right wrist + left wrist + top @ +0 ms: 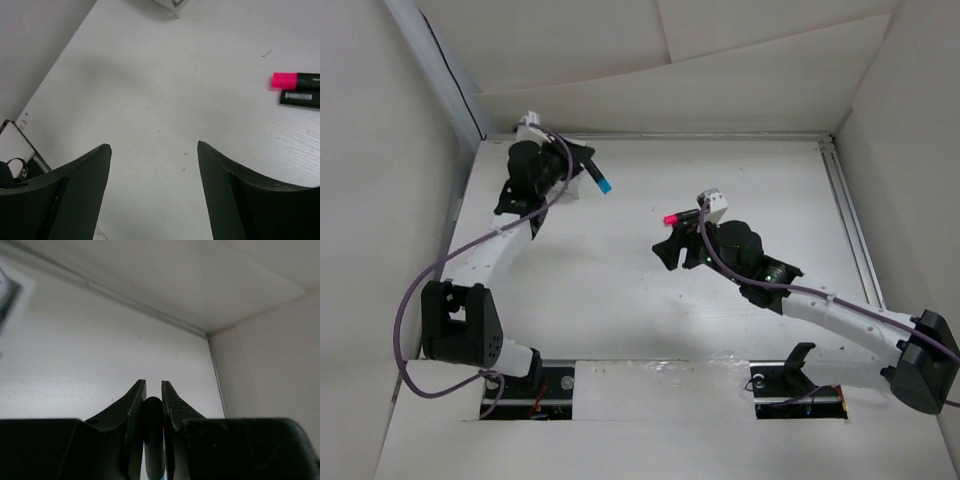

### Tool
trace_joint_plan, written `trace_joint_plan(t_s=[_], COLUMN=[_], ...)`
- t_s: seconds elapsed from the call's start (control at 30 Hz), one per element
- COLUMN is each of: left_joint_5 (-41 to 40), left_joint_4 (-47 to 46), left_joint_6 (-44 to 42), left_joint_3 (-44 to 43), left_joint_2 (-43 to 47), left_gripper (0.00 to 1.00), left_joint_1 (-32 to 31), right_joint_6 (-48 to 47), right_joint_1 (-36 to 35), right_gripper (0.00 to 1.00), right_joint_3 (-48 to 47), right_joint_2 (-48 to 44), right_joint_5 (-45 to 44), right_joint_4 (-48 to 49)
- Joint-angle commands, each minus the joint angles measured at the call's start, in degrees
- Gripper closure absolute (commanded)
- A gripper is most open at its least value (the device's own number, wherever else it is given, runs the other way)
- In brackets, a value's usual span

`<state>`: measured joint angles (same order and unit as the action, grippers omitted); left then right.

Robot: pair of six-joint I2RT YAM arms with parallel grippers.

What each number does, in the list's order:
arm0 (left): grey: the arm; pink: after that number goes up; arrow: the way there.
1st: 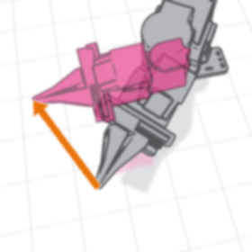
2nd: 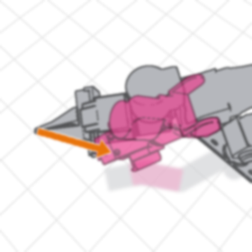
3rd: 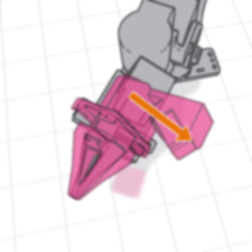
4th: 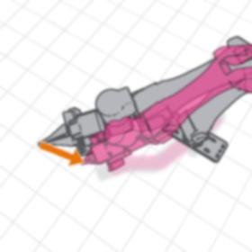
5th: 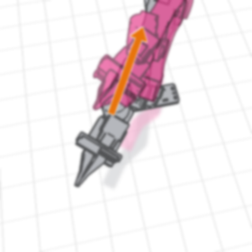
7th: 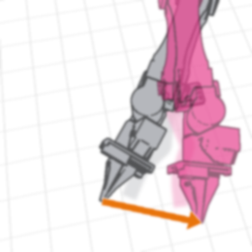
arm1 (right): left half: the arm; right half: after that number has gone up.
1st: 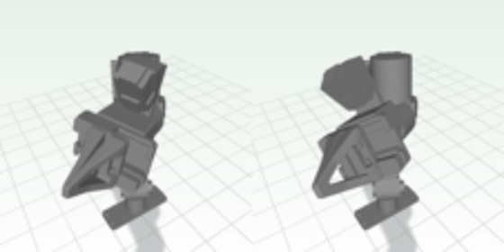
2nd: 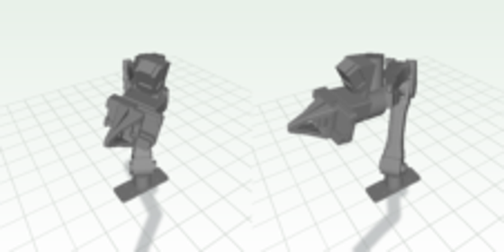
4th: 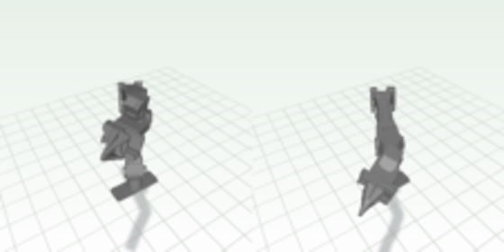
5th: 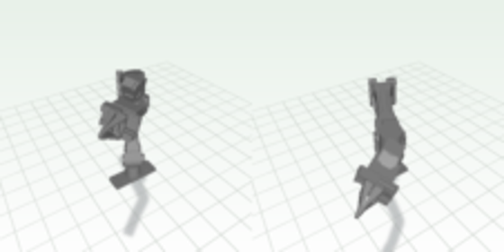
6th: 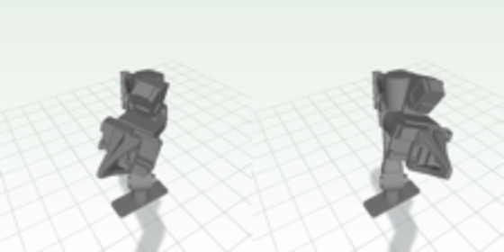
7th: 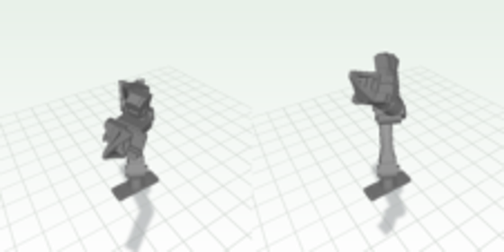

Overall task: Sort the stationery into containers
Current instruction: Place the pen in the storage box.

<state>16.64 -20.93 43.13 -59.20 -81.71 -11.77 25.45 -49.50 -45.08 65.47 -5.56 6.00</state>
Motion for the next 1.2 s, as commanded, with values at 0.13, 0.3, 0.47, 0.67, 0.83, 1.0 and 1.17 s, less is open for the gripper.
trace_joint_plan(t_s=[0.13,0.3,0.47,0.67,0.83,1.0,1.17], left_joint_5=[-6.09,-9.96,-16.81,-26.12,-31.93,-36.59,-37.47], left_joint_4=[5.45,13.09,16.53,19.6,19.61,17.94,16.71], left_joint_6=[2.04,1.25,-1.47,-5.51,-7.79,-10.26,-10.36], left_joint_3=[-11.98,-23.65,-30.7,-37.74,-40.46,-43.62,-47.49], left_joint_2=[-6.7,-13.9,-18.12,-22.86,-25.77,-28.32,-32.71], left_gripper=[1.0,1.0,1.0,1.0,1.0,0.99,0.98], left_joint_1=[12.98,18.53,20.73,20.73,20.73,18.9,18.19], right_joint_6=[-0.58,-0.58,-0.58,-0.58,-0.58,-0.58,-0.58], right_joint_1=[3.08,3.62,4.14,4.14,4.14,5.37,5.37], right_gripper=[0.24,0.24,0.24,0.24,0.24,0.24,0.25], right_joint_3=[2.71,3.24,3.77,3.77,3.77,3.77,3.77], right_joint_2=[-2.81,-3.95,-3.95,-3.95,-3.34,-2.28,-1.14], right_joint_5=[2.31,3.63,4.77,5.3,5.3,5.3,5.91], right_joint_4=[0.15,0.15,0.15,0.15,0.15,0.76,1.99])
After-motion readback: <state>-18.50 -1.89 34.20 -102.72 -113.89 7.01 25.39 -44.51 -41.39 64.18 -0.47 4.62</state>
